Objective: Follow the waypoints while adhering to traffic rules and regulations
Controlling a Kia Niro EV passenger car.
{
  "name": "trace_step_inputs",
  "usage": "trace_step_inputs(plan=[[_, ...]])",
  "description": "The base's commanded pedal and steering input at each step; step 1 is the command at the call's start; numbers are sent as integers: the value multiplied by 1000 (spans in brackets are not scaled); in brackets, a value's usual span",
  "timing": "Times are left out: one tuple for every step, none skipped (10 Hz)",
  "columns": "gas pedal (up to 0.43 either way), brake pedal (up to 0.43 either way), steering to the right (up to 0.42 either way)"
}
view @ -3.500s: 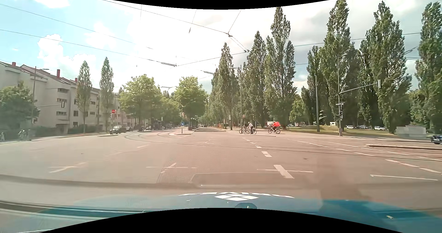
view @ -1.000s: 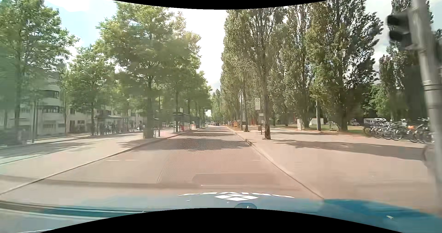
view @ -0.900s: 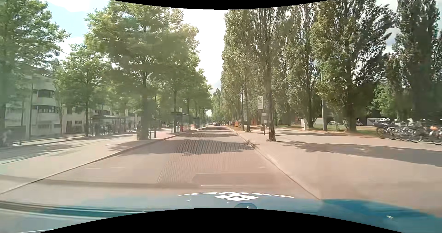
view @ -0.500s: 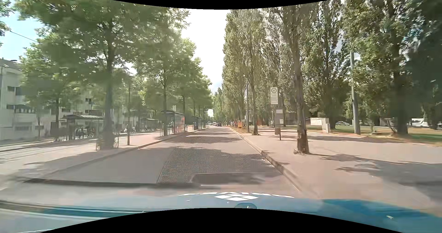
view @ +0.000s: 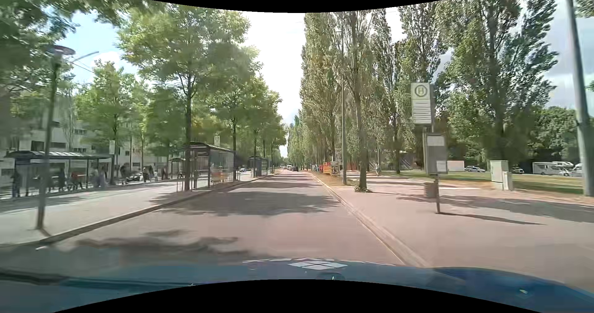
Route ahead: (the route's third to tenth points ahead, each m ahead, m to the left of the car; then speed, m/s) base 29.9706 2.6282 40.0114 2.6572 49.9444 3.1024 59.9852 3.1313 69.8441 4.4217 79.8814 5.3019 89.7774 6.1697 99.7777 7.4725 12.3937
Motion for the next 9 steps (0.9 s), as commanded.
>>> trace_step_inputs(plan=[[189, 0, -4], [189, 0, -3], [189, 0, -3], [189, 0, -3], [197, 0, -4], [209, 0, -5], [209, 0, -5], [209, 0, -5], [197, 0, -5]])
